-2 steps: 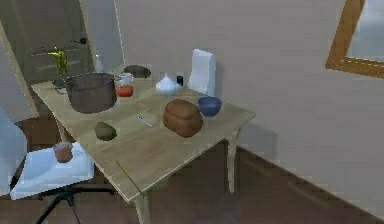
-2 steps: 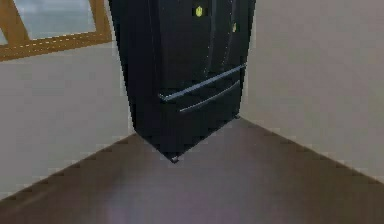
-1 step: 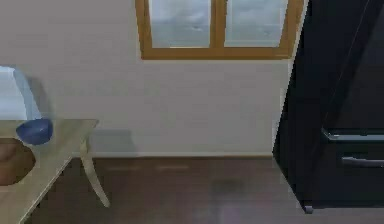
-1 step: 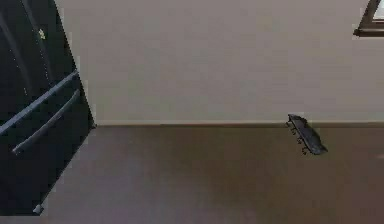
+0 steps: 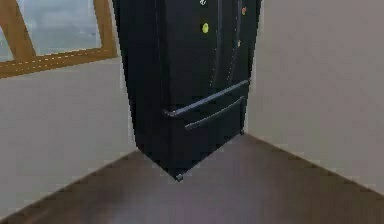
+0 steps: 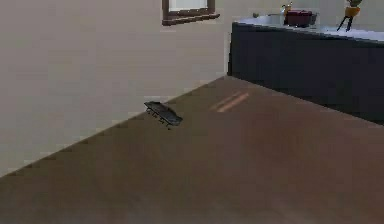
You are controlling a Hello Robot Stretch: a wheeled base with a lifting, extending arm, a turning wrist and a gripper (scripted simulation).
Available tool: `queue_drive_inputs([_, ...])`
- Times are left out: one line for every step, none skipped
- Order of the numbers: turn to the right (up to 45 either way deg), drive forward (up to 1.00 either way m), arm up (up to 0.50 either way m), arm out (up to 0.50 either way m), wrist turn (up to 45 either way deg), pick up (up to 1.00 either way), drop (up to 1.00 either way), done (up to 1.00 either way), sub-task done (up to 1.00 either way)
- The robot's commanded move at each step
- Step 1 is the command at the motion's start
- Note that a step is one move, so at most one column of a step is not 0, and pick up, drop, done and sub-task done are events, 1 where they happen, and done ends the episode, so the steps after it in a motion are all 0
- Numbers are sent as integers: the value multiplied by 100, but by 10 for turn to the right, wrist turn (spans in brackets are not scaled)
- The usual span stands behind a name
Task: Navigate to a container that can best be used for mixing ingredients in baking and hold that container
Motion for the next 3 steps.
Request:
queue_drive_inputs([450, 0, 0, 0, 0, 0, 0, 0, 0])
queue_drive_inputs([60, 0, 0, 0, 0, 0, 0, 0, 0])
queue_drive_inputs([0, 5, 0, 0, 0, 0, 0, 0, 0])
